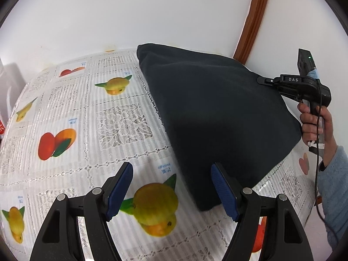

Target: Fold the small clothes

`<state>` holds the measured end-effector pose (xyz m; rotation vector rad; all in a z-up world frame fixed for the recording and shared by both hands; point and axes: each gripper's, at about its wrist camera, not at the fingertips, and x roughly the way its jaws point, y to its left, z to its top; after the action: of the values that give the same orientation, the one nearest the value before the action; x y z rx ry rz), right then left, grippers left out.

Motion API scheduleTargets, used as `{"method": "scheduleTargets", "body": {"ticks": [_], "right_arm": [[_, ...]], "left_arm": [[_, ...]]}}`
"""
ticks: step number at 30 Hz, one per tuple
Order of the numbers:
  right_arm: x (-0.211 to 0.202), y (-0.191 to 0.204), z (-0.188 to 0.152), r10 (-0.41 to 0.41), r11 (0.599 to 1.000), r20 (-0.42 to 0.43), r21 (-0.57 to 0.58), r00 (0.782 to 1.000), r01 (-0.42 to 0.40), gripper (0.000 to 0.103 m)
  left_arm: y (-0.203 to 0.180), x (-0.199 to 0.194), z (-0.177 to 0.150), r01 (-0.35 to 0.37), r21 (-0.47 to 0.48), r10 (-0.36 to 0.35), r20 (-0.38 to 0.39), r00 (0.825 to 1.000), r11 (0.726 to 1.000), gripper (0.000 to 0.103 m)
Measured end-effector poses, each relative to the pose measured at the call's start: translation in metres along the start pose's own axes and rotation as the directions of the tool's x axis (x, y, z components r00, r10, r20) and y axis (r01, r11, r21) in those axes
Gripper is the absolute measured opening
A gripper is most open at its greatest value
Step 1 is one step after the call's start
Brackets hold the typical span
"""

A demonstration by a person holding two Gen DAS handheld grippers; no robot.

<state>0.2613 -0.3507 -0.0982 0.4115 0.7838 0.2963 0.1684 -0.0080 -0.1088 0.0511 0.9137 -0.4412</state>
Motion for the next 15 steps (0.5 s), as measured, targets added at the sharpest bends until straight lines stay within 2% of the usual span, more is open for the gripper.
{"method": "scheduleTargets", "body": {"ticks": [4, 6, 10, 11, 13, 15], "right_arm": [[-0.01, 0.01, -0.008, -0.106, 0.993, 0.005, -0.041, 0.994, 0.106, 0.009], [-0.019, 0.012, -0.013, -0.115, 0.992, 0.013, -0.055, 0.993, 0.116, 0.01], [-0.033, 0.012, -0.031, -0.125, 0.99, -0.001, -0.06, 0.992, 0.124, 0.034], [-0.034, 0.012, -0.037, -0.123, 0.991, -0.007, -0.062, 0.992, 0.123, 0.035], [-0.027, 0.011, -0.046, -0.125, 0.99, -0.028, -0.066, 0.992, 0.122, 0.034], [-0.019, 0.008, -0.051, -0.13, 0.99, -0.041, -0.063, 0.991, 0.127, 0.007]], "left_arm": [[0.001, -0.002, -0.006, -0.012, -0.011, 0.012, -0.005, 1.0, 1.0, 0.072], [0.001, -0.004, -0.009, -0.012, -0.018, 0.012, -0.004, 1.0, 1.0, 0.072], [-0.001, -0.007, -0.012, -0.012, -0.021, 0.012, -0.001, 1.0, 1.0, 0.072], [-0.002, -0.008, -0.013, -0.011, -0.022, 0.011, -0.002, 1.0, 1.0, 0.072], [-0.005, -0.009, -0.014, -0.01, -0.02, 0.01, -0.003, 1.0, 1.0, 0.072], [-0.009, -0.01, -0.015, -0.018, -0.01, 0.018, -0.003, 1.0, 1.0, 0.072]]}}
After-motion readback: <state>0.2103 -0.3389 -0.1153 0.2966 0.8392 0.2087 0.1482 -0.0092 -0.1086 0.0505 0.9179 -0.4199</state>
